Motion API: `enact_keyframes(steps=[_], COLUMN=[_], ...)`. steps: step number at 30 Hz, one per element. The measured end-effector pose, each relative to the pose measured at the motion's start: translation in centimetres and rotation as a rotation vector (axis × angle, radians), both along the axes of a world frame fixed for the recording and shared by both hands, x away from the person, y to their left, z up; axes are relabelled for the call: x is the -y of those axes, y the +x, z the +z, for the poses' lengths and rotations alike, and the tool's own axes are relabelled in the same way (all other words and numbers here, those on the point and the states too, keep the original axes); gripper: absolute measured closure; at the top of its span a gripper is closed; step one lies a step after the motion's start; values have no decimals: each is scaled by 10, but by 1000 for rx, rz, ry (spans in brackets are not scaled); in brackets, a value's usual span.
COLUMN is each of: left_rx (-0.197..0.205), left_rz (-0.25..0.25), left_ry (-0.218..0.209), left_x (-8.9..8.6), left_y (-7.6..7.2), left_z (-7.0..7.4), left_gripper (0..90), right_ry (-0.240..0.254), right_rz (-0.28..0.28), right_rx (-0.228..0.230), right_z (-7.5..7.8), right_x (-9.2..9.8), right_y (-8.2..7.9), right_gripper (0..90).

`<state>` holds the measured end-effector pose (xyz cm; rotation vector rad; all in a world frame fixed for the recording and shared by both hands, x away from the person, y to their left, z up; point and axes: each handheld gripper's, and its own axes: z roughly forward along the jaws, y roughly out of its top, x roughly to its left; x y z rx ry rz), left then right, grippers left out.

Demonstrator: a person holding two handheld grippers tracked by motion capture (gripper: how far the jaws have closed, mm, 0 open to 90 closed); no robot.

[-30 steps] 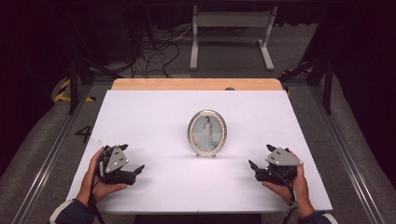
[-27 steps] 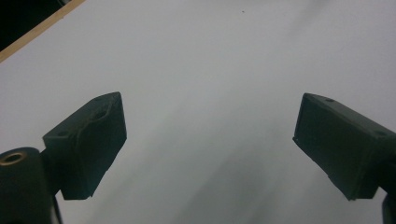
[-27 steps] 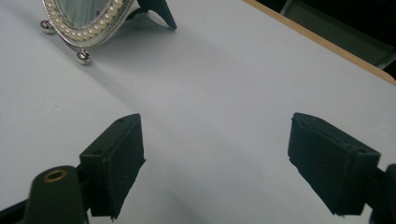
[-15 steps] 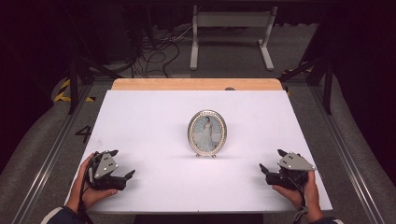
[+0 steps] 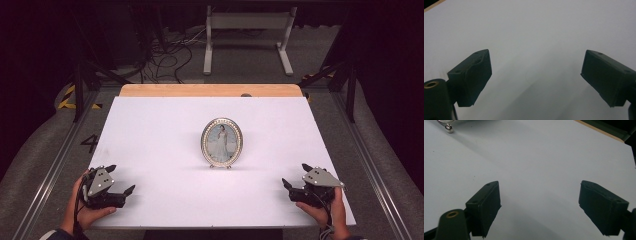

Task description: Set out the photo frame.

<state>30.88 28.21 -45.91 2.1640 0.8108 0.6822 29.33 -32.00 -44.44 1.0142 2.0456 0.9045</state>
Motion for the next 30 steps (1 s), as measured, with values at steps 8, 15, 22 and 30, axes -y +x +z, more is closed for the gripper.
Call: enact_keyframes(steps=[8,15,22,30], left_rx=[-2,2,10,4], left_rz=[1,21,16,15], left_ry=[0,15,3,6], left_x=[3,4,3,5], left_y=[-1,-1,-4,-3], left_z=[-2,-2,-1,-3], left_gripper=[99,108,100,93], right_ry=[1,22,15,10], right_rz=[4,-6,-9,-5], right_rx=[-2,1,8,6], right_z=[-3,-3,-2,-3], right_x=[-2,0,-2,-2], right_y=[-1,-1,-2,-1], right_gripper=[165,160,159,154])
